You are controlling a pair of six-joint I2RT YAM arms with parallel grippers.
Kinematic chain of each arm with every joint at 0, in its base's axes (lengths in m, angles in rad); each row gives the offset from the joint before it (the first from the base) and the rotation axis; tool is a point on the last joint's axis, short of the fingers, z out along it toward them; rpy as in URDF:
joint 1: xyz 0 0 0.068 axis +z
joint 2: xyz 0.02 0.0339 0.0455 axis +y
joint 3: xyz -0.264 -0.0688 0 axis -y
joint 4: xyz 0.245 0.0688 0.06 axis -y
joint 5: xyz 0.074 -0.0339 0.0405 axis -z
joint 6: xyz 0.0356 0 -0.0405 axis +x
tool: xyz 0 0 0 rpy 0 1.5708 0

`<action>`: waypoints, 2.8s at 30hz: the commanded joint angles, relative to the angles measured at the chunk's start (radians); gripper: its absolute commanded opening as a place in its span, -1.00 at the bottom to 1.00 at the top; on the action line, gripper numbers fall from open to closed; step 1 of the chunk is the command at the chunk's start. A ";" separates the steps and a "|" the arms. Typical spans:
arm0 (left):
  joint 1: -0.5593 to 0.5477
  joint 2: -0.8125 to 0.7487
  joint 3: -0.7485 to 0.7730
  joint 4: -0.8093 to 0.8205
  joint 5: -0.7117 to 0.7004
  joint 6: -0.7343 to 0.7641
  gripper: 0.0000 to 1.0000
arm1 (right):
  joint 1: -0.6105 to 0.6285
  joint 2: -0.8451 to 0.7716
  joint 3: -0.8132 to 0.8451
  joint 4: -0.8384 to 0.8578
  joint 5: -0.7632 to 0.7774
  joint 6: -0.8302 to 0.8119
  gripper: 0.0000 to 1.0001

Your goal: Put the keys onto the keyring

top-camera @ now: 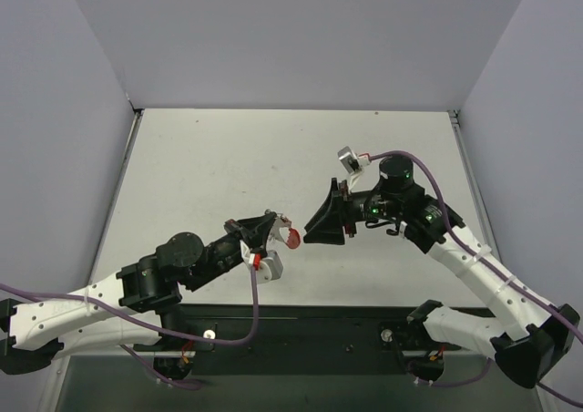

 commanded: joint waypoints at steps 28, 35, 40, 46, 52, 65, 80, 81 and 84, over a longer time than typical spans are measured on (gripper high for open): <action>0.002 -0.012 0.039 0.122 0.042 -0.086 -1.00 | 0.167 -0.022 0.088 0.106 0.466 -0.207 0.25; 0.002 -0.018 0.033 0.125 0.039 -0.085 -1.00 | 0.176 0.004 0.101 0.138 0.458 -0.197 0.25; 0.002 -0.018 0.029 0.125 0.035 -0.083 -1.00 | 0.186 0.004 0.103 0.152 0.455 -0.192 0.24; 0.002 -0.024 0.019 0.124 0.013 -0.083 -1.00 | 0.184 -0.011 0.083 0.126 0.497 -0.201 0.25; 0.002 -0.052 0.009 0.049 -0.030 -0.147 -1.00 | 0.149 -0.014 0.035 -0.010 0.628 -0.175 0.28; 0.003 -0.172 -0.039 -0.062 -0.151 -0.267 -1.00 | 0.199 0.038 -0.112 -0.427 0.823 0.033 0.28; 0.005 -0.207 -0.060 -0.083 -0.174 -0.468 -1.00 | 0.509 0.120 -0.262 -0.641 1.095 0.549 0.50; 0.005 -0.205 -0.063 -0.080 -0.174 -0.474 -1.00 | 0.512 0.130 -0.262 -0.638 1.125 0.564 0.45; 0.005 -0.181 -0.065 -0.054 -0.143 -0.509 -1.00 | 0.512 0.194 -0.247 -0.635 1.173 0.601 0.27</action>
